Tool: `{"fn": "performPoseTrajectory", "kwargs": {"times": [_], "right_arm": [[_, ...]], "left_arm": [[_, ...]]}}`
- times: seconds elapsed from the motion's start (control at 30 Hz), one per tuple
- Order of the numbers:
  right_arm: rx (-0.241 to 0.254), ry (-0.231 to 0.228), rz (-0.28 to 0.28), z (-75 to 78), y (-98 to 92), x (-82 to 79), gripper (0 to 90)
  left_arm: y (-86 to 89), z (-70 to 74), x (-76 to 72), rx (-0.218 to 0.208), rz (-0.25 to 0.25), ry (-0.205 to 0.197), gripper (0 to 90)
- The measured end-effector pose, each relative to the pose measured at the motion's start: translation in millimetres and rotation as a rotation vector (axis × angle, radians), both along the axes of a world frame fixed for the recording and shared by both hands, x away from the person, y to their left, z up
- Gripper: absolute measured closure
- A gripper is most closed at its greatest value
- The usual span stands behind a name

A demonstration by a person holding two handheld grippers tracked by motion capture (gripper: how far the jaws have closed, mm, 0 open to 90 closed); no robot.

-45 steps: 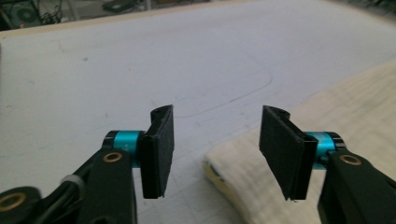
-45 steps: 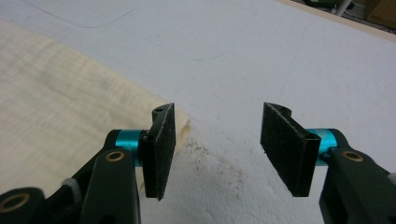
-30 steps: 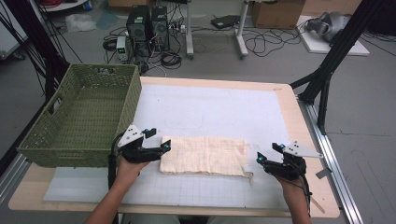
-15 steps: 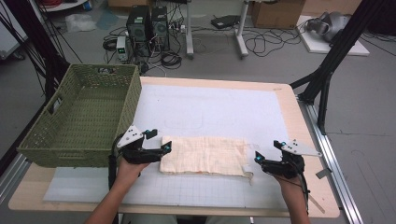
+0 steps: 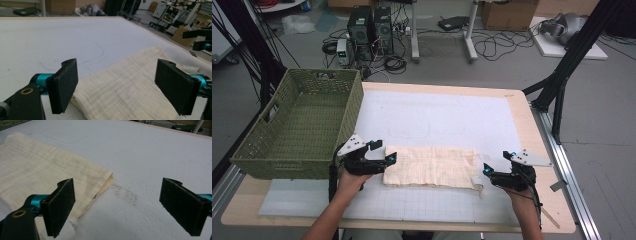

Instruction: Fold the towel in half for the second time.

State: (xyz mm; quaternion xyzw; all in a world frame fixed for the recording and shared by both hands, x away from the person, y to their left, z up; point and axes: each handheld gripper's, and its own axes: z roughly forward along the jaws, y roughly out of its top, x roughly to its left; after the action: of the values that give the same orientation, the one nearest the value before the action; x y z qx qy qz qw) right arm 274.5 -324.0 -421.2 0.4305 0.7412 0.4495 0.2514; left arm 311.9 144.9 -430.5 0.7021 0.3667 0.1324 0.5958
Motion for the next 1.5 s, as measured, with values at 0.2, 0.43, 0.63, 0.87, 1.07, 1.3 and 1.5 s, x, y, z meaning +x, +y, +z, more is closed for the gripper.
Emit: {"fn": "performPoseTrajectory", "kwargs": {"times": [0.2,0.43,0.63,0.87,1.07,1.3,1.5], "right_arm": [[0.001,0.001,0.001,-0.3,-0.7,0.8,12.6],[0.017,-0.003,0.005,0.9,-1.6,1.2,12.6],[0.013,0.003,0.005,0.3,-0.2,1.8,12.6],[0.013,0.018,0.024,-1.6,3.5,4.7,12.6],[0.011,0.027,0.032,-3.5,5.4,6.6,12.6],[0.008,0.036,0.039,-4.7,5.9,8.4,12.6],[-0.012,0.052,0.037,-6.8,10.4,17.7,14.1]], "left_arm": [[-1.6,-3.3,5.0,0.027,0.021,0.004,19.2],[-8.1,-8.9,14.6,0.134,0.086,0.046,20.4],[-14.3,4.5,32.7,0.153,0.062,0.066,23.6],[-23.3,2.5,48.6,0.204,0.035,0.08,33.3],[-20.4,-10.0,58.7,0.29,0.08,0.157,38.3],[-15.9,-16.4,61.8,0.357,0.074,0.2,48.5],[-19.1,-17.8,58.0,0.418,0.035,0.163,60.5]]}}
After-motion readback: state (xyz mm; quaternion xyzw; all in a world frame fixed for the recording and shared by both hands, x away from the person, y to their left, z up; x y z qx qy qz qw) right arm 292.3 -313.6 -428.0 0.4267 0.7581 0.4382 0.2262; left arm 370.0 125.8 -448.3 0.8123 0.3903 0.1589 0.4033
